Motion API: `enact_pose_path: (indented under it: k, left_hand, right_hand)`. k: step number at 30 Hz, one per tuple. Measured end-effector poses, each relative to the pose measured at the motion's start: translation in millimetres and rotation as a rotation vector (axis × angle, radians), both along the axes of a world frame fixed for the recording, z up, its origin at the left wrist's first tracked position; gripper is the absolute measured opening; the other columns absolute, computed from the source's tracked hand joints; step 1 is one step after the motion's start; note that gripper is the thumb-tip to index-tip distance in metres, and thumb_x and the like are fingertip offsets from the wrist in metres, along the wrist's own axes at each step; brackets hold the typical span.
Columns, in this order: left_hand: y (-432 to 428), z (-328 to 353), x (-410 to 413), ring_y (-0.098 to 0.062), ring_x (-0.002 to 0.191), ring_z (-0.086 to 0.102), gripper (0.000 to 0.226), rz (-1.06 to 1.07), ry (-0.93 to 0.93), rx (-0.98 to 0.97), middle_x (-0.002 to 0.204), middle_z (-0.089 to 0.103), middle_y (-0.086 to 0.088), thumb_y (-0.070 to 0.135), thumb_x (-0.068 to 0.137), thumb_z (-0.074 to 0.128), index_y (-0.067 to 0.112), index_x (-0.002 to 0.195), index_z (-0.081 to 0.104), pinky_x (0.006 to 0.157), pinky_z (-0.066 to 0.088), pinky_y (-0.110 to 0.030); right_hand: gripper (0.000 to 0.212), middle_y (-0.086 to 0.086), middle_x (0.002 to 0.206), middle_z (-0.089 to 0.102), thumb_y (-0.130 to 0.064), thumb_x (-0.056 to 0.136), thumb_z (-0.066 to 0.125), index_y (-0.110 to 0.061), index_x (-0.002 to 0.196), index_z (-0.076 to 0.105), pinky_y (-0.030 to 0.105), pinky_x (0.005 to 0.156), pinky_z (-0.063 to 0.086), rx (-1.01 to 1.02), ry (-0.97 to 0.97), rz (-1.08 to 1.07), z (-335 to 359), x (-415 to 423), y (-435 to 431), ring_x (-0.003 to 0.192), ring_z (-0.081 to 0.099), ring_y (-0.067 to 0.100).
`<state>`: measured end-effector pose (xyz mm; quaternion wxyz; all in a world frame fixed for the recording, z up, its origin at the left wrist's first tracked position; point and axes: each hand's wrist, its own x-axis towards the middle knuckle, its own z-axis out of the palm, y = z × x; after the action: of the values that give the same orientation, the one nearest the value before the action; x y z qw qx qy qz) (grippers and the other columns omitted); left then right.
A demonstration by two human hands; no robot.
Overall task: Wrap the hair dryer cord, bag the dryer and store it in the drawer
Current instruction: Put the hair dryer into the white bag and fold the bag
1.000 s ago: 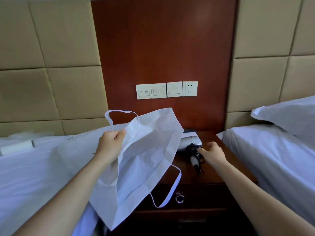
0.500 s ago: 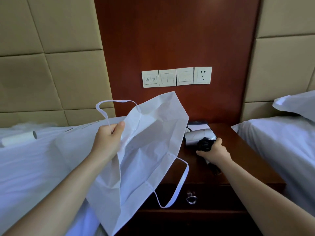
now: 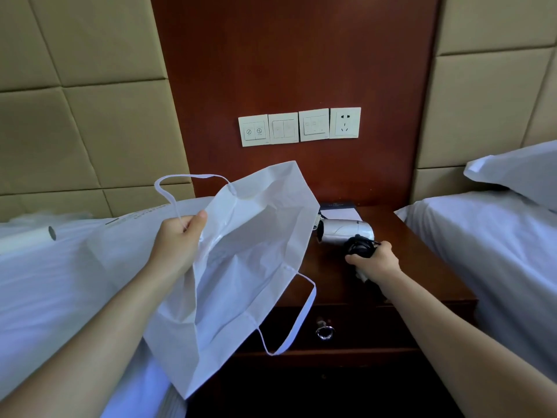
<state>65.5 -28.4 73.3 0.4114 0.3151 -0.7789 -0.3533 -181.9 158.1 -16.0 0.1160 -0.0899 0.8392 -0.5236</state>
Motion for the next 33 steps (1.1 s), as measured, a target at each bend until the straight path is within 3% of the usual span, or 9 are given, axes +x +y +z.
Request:
enact_pose_path:
  k: [2, 4, 6, 12, 15, 18, 22, 27, 33]
  left_hand:
    - [2, 1, 1, -0.017, 0.058, 0.019, 0.044, 0.003, -0.012, -0.009, 0.059, 0.019, -0.002, 0.024, 0.098, 0.044, 0.016, 0.060, 0.025, 0.056, 0.013, -0.032]
    - [5, 3, 3, -0.019, 0.057, 0.019, 0.045, 0.012, -0.021, -0.026, 0.058, 0.019, -0.002, 0.023, 0.098, 0.044, 0.016, 0.058, 0.024, 0.055, 0.013, -0.033]
    - [7, 5, 5, -0.020, 0.056, 0.019, 0.046, 0.043, -0.026, -0.046, 0.056, 0.020, -0.004, 0.023, 0.098, 0.043, 0.016, 0.057, 0.024, 0.055, 0.013, -0.034]
    - [15, 3, 9, -0.023, 0.055, 0.022, 0.048, 0.112, -0.047, -0.108, 0.054, 0.022, -0.006, 0.022, 0.098, 0.041, 0.014, 0.055, 0.023, 0.054, 0.015, -0.035]
    - [20, 12, 7, -0.022, 0.053, 0.021, 0.048, 0.127, -0.054, -0.171, 0.052, 0.022, -0.006, 0.019, 0.098, 0.040, 0.014, 0.054, 0.023, 0.052, 0.013, -0.035]
    - [19, 18, 7, -0.022, 0.052, 0.020, 0.048, 0.141, -0.062, -0.189, 0.051, 0.021, -0.006, 0.018, 0.097, 0.041, 0.014, 0.053, 0.022, 0.052, 0.013, -0.035]
    - [16, 20, 5, -0.023, 0.054, 0.020, 0.048, 0.119, -0.094, -0.204, 0.052, 0.021, -0.005, 0.019, 0.097, 0.042, 0.016, 0.053, 0.021, 0.053, 0.013, -0.035]
    - [19, 32, 1, -0.021, 0.057, 0.018, 0.046, 0.002, -0.164, -0.277, 0.055, 0.018, -0.002, 0.019, 0.097, 0.042, 0.019, 0.056, 0.020, 0.055, 0.013, -0.033]
    - [36, 44, -1, -0.018, 0.053, 0.021, 0.046, -0.133, -0.265, -0.455, 0.053, 0.021, 0.002, 0.020, 0.098, 0.040, 0.018, 0.056, 0.021, 0.052, 0.017, -0.034]
  right_hand:
    - [0.069, 0.018, 0.111, 0.057, -0.021, 0.068, 0.081, 0.001, 0.122, 0.043, 0.042, 0.068, 0.059, -0.246, -0.171, 0.014, 1, 1, 10, 0.086, 0.065, 0.033]
    - [0.055, 0.019, 0.113, 0.054, -0.012, 0.073, 0.078, 0.005, 0.116, 0.048, 0.035, 0.052, 0.059, -0.482, -0.353, 0.017, 8, 8, 19, 0.087, 0.063, 0.029]
    - [0.051, 0.019, 0.113, 0.053, -0.012, 0.076, 0.076, 0.004, 0.115, 0.049, 0.031, 0.046, 0.057, -0.533, -0.432, 0.034, 20, 22, 30, 0.089, 0.062, 0.028]
    - [0.021, 0.018, 0.093, 0.063, -0.014, 0.081, 0.071, 0.001, 0.089, 0.059, 0.028, 0.052, 0.059, -0.577, -0.402, 0.203, 50, 62, 53, 0.075, 0.065, 0.023]
    - [0.019, 0.014, 0.090, 0.065, -0.017, 0.082, 0.069, -0.002, 0.091, 0.061, 0.027, 0.053, 0.059, -0.646, -0.353, 0.270, 68, 81, 62, 0.076, 0.066, 0.020]
    - [0.020, 0.008, 0.084, 0.069, -0.020, 0.082, 0.068, -0.007, 0.096, 0.064, 0.023, 0.052, 0.055, -0.667, -0.272, 0.350, 80, 99, 72, 0.066, 0.068, 0.014]
    - [0.024, 0.007, 0.089, 0.071, -0.020, 0.083, 0.067, -0.009, 0.103, 0.064, 0.022, 0.053, 0.055, -0.618, -0.187, 0.469, 91, 116, 79, 0.064, 0.069, 0.013]
    - [0.043, 0.005, 0.094, 0.067, -0.015, 0.077, 0.074, -0.011, 0.116, 0.056, 0.024, 0.053, 0.055, -0.418, -0.012, 0.507, 90, 129, 63, 0.058, 0.067, 0.014]
    - [0.049, 0.001, 0.098, 0.064, -0.027, 0.071, 0.075, -0.017, 0.112, 0.050, 0.027, 0.065, 0.053, -0.066, 0.221, 0.510, 83, 131, 35, 0.079, 0.064, 0.015]
